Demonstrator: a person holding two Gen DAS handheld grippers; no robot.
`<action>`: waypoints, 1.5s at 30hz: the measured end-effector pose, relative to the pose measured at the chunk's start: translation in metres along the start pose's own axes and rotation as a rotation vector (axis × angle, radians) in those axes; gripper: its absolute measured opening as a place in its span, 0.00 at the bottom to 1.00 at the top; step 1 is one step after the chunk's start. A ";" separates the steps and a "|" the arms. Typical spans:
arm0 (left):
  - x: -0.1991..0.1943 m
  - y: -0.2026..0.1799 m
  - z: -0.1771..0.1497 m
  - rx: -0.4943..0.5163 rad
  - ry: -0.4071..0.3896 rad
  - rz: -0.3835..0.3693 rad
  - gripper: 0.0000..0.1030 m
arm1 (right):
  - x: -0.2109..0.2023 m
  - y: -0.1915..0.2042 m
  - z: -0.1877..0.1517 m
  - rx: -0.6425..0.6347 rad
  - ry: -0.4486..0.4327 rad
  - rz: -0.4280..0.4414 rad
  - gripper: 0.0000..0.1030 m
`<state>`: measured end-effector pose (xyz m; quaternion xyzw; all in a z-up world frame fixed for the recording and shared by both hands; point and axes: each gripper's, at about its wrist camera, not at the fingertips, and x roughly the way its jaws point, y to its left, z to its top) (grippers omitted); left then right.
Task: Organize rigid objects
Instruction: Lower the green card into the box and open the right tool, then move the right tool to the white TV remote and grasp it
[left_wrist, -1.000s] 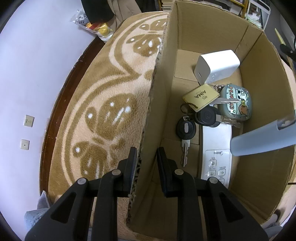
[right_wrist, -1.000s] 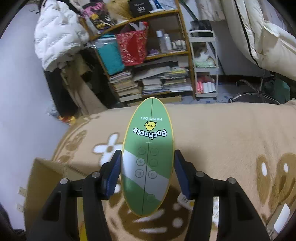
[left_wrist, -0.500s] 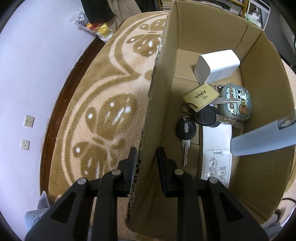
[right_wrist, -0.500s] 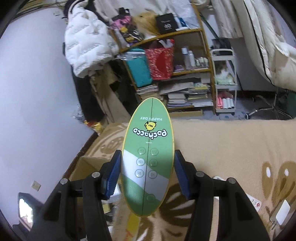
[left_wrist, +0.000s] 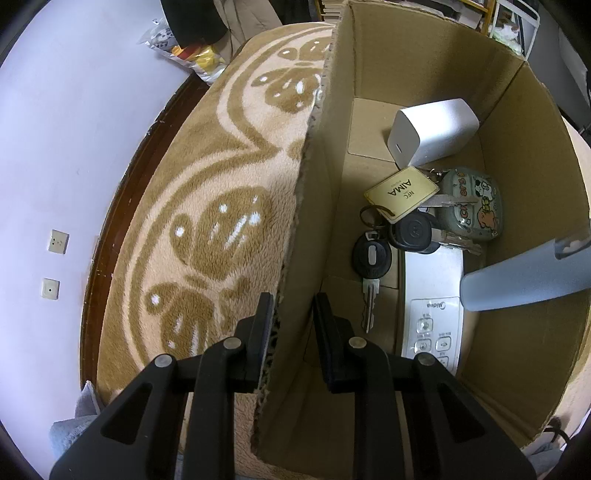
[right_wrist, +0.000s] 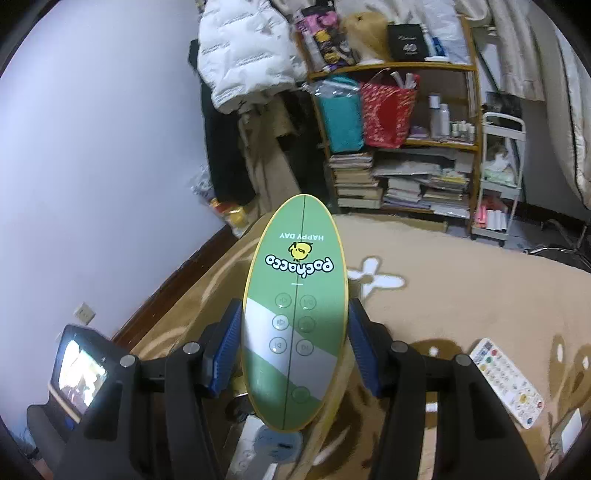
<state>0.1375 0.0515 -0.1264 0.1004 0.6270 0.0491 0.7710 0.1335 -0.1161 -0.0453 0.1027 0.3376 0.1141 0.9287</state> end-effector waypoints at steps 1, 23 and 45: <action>0.000 0.000 0.000 0.000 0.000 0.000 0.21 | 0.002 0.003 -0.001 -0.007 0.011 0.013 0.57; 0.004 0.020 0.003 -0.085 0.020 -0.086 0.22 | 0.013 0.020 -0.026 -0.066 0.125 -0.025 0.60; 0.002 0.012 0.000 -0.055 0.010 -0.055 0.21 | -0.033 -0.079 -0.001 0.064 0.043 -0.170 1.00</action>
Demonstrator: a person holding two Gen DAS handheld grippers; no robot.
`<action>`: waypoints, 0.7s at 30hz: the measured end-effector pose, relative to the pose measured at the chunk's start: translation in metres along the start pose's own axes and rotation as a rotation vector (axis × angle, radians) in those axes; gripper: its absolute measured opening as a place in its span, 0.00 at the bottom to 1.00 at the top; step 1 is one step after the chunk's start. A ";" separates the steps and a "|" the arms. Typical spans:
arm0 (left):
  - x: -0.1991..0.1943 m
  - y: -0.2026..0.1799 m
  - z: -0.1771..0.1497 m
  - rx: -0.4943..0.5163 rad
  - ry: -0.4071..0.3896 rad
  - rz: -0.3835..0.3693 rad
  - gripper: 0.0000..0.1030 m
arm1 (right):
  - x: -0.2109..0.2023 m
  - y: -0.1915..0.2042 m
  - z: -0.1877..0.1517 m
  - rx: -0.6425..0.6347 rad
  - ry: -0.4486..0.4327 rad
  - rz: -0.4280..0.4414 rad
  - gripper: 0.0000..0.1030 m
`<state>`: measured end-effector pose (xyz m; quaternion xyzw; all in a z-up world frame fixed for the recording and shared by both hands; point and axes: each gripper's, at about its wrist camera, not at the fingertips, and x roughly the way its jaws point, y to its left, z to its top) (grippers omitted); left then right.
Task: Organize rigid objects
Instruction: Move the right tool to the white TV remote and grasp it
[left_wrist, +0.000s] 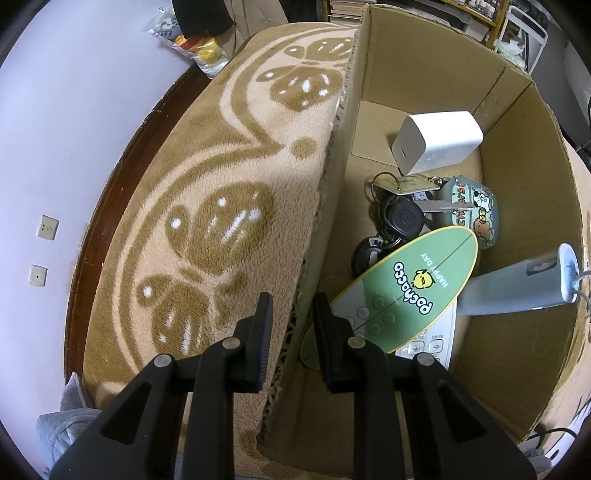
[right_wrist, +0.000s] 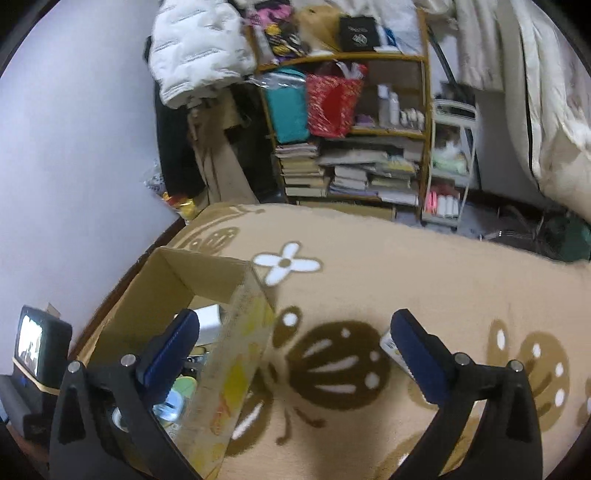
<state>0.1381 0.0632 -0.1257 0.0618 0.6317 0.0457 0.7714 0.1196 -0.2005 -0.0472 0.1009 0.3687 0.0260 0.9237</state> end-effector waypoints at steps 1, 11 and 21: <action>0.000 0.000 0.000 0.001 0.000 0.001 0.21 | 0.002 -0.008 0.000 0.016 0.002 -0.008 1.00; -0.001 -0.002 0.000 0.003 0.000 0.007 0.21 | 0.031 -0.076 -0.031 0.054 0.065 -0.121 1.00; -0.002 -0.004 -0.002 0.019 -0.005 0.025 0.22 | 0.067 -0.122 -0.064 0.125 0.156 -0.180 1.00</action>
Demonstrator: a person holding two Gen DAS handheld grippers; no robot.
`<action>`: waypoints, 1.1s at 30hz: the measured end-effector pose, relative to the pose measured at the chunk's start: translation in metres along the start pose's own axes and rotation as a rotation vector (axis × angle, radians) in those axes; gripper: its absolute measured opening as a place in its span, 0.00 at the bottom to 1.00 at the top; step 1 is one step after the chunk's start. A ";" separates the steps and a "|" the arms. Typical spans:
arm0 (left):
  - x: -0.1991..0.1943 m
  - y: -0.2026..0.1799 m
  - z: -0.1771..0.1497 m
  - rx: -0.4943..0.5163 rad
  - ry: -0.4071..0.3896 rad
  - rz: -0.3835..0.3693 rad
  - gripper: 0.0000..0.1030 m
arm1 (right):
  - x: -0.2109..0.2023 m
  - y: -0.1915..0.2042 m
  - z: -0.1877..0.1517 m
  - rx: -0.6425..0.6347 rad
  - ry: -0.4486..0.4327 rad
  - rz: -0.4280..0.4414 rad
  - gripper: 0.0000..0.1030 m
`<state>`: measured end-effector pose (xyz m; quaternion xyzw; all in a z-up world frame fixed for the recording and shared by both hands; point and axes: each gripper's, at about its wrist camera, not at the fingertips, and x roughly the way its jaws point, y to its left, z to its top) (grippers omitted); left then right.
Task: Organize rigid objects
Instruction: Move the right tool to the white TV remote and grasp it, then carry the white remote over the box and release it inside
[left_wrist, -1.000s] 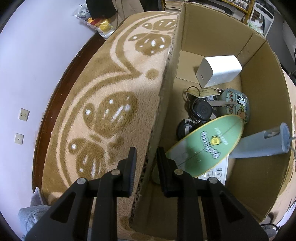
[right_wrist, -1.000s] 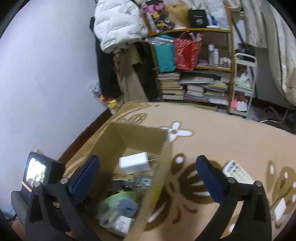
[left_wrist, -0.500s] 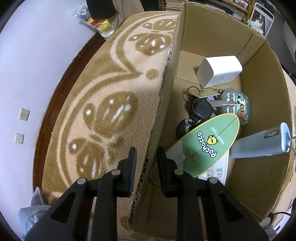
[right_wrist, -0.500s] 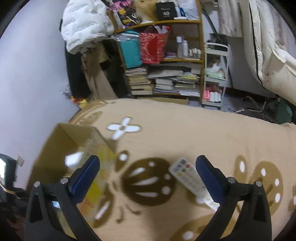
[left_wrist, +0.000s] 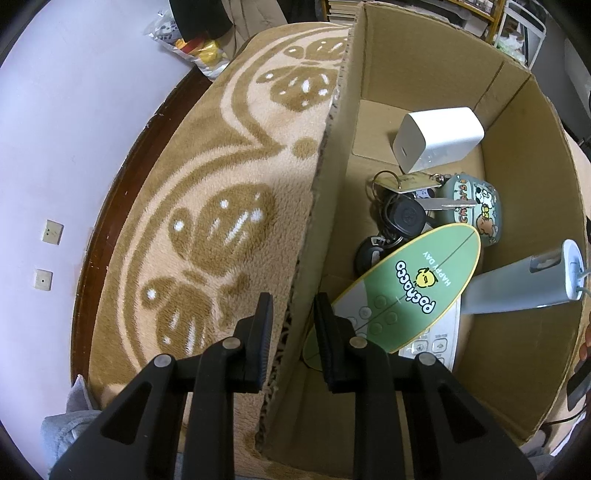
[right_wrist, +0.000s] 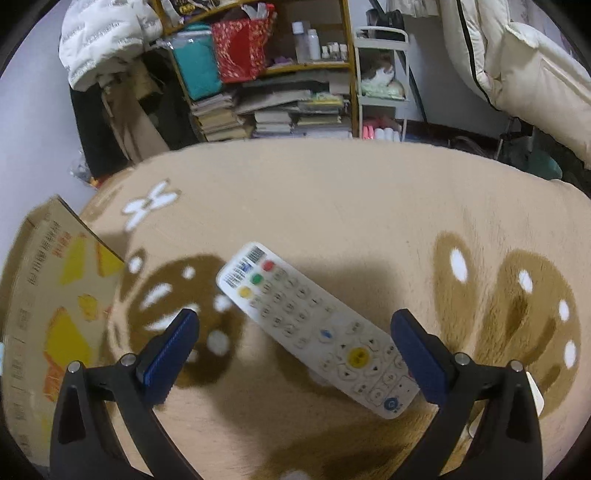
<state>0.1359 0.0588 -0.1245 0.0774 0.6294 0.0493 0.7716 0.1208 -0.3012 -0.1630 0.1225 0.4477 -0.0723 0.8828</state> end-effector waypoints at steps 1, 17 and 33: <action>0.000 0.000 0.000 0.001 0.000 0.001 0.22 | 0.003 0.000 -0.001 -0.009 0.004 -0.017 1.00; 0.000 -0.003 0.001 0.017 0.001 0.022 0.22 | 0.023 0.005 -0.005 -0.060 0.082 -0.051 0.78; 0.000 -0.003 0.002 0.005 0.004 0.009 0.22 | -0.002 0.034 -0.002 0.041 0.047 -0.134 0.42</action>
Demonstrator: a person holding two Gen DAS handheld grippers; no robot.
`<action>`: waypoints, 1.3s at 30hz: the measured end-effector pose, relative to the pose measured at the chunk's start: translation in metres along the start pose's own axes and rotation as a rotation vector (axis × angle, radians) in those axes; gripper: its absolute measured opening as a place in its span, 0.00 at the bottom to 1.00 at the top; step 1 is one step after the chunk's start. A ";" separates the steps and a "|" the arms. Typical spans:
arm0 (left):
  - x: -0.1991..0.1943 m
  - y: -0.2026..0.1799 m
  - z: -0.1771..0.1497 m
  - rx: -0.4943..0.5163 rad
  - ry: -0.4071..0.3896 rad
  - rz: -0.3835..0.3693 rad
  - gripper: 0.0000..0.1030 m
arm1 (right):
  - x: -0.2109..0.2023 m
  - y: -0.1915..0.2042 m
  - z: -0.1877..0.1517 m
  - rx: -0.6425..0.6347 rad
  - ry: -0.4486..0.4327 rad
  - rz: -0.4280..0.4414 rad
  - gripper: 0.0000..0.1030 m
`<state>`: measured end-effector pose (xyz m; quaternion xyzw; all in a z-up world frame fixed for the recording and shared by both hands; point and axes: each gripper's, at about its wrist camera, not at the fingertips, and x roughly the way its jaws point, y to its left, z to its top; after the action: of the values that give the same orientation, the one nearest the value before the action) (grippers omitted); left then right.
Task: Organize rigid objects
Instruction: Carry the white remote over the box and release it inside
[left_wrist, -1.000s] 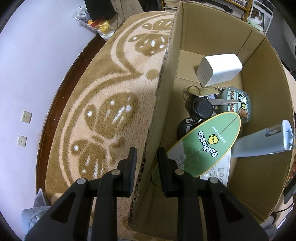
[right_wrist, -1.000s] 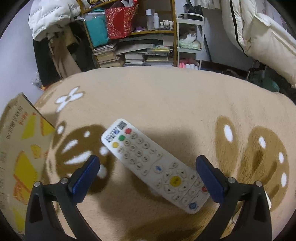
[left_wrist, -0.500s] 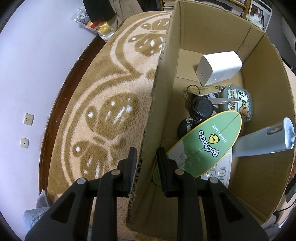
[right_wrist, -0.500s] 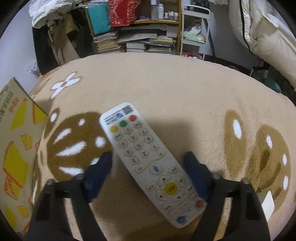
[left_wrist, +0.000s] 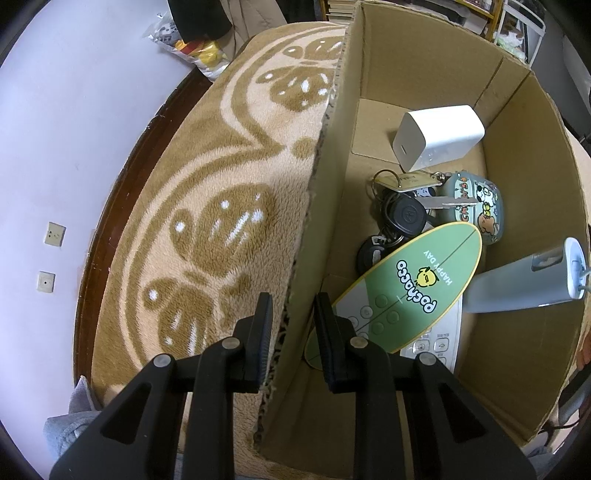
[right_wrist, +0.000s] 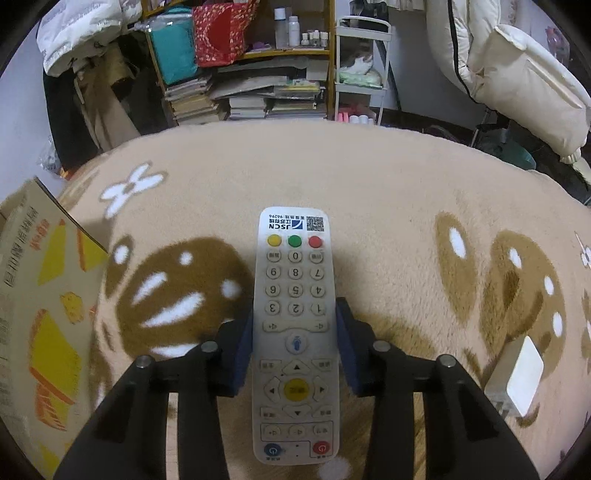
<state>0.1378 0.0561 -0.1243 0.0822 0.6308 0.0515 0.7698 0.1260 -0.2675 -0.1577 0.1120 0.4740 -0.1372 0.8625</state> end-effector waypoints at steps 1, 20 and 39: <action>0.000 0.000 0.000 0.000 0.000 0.000 0.22 | -0.004 0.002 0.002 0.005 -0.010 0.011 0.42; 0.000 0.000 0.000 0.000 0.000 0.001 0.22 | -0.124 0.110 0.013 -0.205 -0.268 0.263 0.42; 0.003 0.000 0.000 0.005 -0.001 0.008 0.22 | -0.121 0.145 -0.005 -0.244 -0.220 0.426 0.42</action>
<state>0.1379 0.0565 -0.1271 0.0865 0.6303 0.0529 0.7697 0.1099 -0.1141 -0.0490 0.0887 0.3561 0.0940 0.9254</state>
